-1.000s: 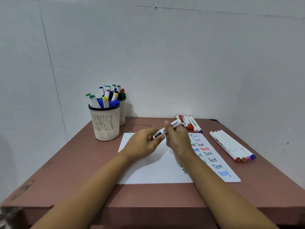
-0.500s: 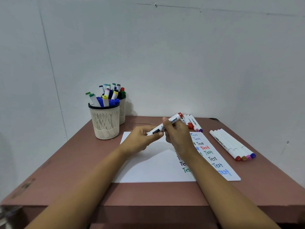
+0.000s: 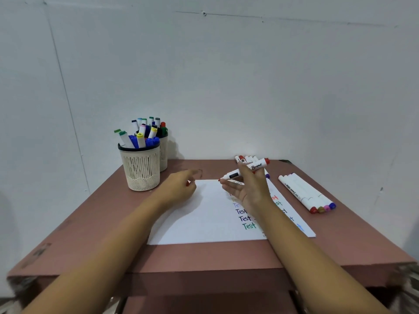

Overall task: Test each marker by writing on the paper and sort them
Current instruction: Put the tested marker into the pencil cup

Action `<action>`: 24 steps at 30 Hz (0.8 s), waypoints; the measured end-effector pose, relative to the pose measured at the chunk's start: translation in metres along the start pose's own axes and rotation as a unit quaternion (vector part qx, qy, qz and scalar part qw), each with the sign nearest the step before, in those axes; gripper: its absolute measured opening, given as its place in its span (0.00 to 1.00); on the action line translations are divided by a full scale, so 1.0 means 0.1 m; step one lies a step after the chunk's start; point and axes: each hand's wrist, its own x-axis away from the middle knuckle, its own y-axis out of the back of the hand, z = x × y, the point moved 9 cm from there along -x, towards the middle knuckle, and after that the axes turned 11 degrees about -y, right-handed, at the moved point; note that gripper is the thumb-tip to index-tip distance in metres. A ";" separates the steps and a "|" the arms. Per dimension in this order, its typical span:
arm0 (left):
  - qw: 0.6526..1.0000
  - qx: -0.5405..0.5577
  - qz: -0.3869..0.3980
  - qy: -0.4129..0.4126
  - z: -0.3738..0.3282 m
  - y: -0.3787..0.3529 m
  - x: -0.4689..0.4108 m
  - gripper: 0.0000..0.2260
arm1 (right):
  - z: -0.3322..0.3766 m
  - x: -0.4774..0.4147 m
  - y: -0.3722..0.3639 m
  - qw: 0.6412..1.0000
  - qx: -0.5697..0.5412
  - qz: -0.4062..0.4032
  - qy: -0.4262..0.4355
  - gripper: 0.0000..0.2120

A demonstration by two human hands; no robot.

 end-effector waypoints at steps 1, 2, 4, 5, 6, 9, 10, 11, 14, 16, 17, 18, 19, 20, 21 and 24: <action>1.000 -0.016 0.015 -0.002 -0.01 0.01 0.00 0.19 | 0.02 0.03 0.02 1.000 0.031 -0.004 0.004 0.10; 0.999 -0.029 0.023 -0.003 -0.02 0.02 0.01 0.19 | 0.04 0.08 0.06 0.998 0.068 -0.012 0.009 0.09; 0.998 -0.059 0.031 -0.004 0.00 0.01 0.08 0.18 | 0.07 0.19 0.15 0.987 0.153 -0.033 0.022 0.04; 0.997 -0.075 0.037 -0.007 0.00 -0.03 0.13 0.18 | 0.08 0.26 0.20 0.980 0.190 -0.044 0.032 0.05; 0.995 -0.086 0.045 -0.009 0.02 -0.08 0.17 0.18 | 0.09 0.32 0.25 0.974 0.217 -0.054 0.044 0.07; 0.994 -0.090 0.057 -0.011 0.05 -0.21 0.28 0.17 | 0.10 0.48 0.41 0.965 0.238 -0.097 0.057 0.12; 0.994 -0.087 0.057 -0.010 0.04 -0.22 0.30 0.17 | 0.09 0.52 0.46 0.963 0.240 -0.112 0.057 0.13; 0.995 -0.087 0.057 -0.009 0.05 -0.24 0.31 0.16 | 0.09 0.55 0.48 0.960 0.247 -0.122 0.059 0.15; 0.995 -0.086 0.056 -0.007 0.04 -0.26 0.35 0.16 | 0.07 0.62 0.50 0.948 0.279 -0.138 0.073 0.20; 0.995 -0.085 0.048 -0.003 0.04 -0.26 0.37 0.16 | 0.07 0.63 0.50 0.944 0.285 -0.146 0.084 0.20; 0.995 -0.084 0.047 -0.001 0.04 -0.26 0.37 0.16 | 0.06 0.62 0.50 0.942 0.290 -0.147 0.086 0.20; 0.996 -0.082 0.046 0.002 0.04 -0.25 0.38 0.16 | 0.06 0.62 0.50 0.939 0.299 -0.147 0.087 0.20; 0.996 -0.082 0.046 0.003 0.05 -0.25 0.38 0.16 | 0.05 0.63 0.49 0.936 0.309 -0.146 0.084 0.19; 0.996 -0.081 0.046 0.005 0.05 -0.25 0.38 0.16 | 0.04 0.63 0.49 0.934 0.318 -0.145 0.080 0.18; 0.996 -0.082 0.046 0.006 0.05 -0.25 0.38 0.16 | 0.03 0.63 0.49 0.932 0.324 -0.143 0.077 0.16; 0.996 -0.083 0.043 0.008 0.04 -0.25 0.38 0.16 | 0.02 0.65 0.46 0.931 0.330 -0.136 0.078 0.15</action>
